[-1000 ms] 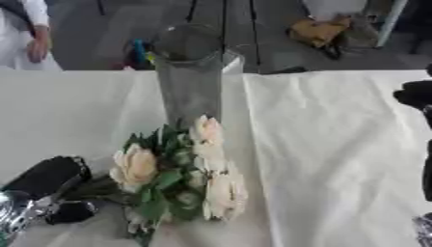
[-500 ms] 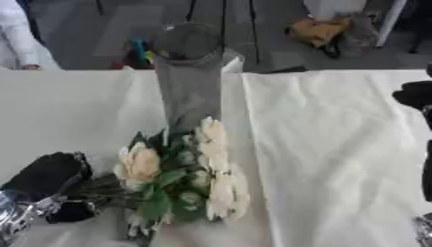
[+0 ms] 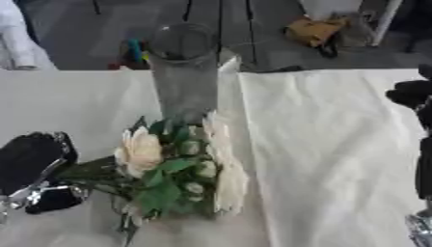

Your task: Arrange flowers into the vase.

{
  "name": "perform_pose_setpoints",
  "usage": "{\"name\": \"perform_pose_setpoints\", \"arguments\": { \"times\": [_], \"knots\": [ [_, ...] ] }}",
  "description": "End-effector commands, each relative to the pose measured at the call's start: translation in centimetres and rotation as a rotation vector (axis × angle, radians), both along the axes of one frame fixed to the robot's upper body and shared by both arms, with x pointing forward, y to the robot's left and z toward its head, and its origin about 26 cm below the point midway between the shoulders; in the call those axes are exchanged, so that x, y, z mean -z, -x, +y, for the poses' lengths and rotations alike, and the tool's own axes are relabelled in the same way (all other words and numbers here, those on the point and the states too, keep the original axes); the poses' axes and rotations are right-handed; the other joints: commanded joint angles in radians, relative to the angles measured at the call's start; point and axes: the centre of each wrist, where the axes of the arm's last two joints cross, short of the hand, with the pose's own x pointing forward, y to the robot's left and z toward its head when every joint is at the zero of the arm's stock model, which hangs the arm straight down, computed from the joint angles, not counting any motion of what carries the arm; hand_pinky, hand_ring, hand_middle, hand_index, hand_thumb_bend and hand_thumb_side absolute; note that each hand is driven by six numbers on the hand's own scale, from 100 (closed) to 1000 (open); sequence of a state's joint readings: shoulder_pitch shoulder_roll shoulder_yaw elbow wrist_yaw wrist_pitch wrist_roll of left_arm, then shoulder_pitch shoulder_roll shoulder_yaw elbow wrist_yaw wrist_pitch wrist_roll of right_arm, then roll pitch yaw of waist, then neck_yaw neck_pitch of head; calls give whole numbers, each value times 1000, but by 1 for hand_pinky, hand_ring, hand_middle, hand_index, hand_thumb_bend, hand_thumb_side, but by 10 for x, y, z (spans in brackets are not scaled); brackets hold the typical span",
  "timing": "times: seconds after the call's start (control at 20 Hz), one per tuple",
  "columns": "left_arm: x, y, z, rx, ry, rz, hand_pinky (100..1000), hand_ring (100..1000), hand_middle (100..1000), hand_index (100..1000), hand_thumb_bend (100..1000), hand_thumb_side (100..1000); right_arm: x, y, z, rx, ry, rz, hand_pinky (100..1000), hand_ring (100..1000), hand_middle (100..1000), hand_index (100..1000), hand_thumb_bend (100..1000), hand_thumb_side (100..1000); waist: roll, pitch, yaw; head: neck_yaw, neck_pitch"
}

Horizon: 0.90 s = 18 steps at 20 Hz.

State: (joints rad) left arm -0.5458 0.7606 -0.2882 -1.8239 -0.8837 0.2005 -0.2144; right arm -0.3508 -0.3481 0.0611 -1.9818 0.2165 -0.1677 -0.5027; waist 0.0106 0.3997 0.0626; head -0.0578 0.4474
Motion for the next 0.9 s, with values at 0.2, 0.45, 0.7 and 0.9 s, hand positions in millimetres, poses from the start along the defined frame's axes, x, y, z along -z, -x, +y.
{"name": "perform_pose_setpoints", "arguments": {
  "times": [0.2,0.45,0.7,0.9],
  "knots": [
    [-35,20,2,-5,61,-85,100,100,100,100,114,521,-7,3,-4,10,9,-24,714,646,616,839,100,1000,3,-6,3,-7,1],
    [-53,33,0,29,131,-139,100,100,100,100,122,518,-7,3,-5,19,9,-27,715,647,616,839,100,1000,3,-4,7,-11,5],
    [-69,36,3,94,246,-184,100,100,100,100,135,512,-8,3,-7,26,10,-32,715,648,617,839,100,1000,4,-13,12,-11,12],
    [-83,37,5,150,349,-197,100,100,100,100,141,505,-8,3,-8,24,11,-32,716,650,619,839,100,1000,9,-29,8,1,29]
  ]
}}
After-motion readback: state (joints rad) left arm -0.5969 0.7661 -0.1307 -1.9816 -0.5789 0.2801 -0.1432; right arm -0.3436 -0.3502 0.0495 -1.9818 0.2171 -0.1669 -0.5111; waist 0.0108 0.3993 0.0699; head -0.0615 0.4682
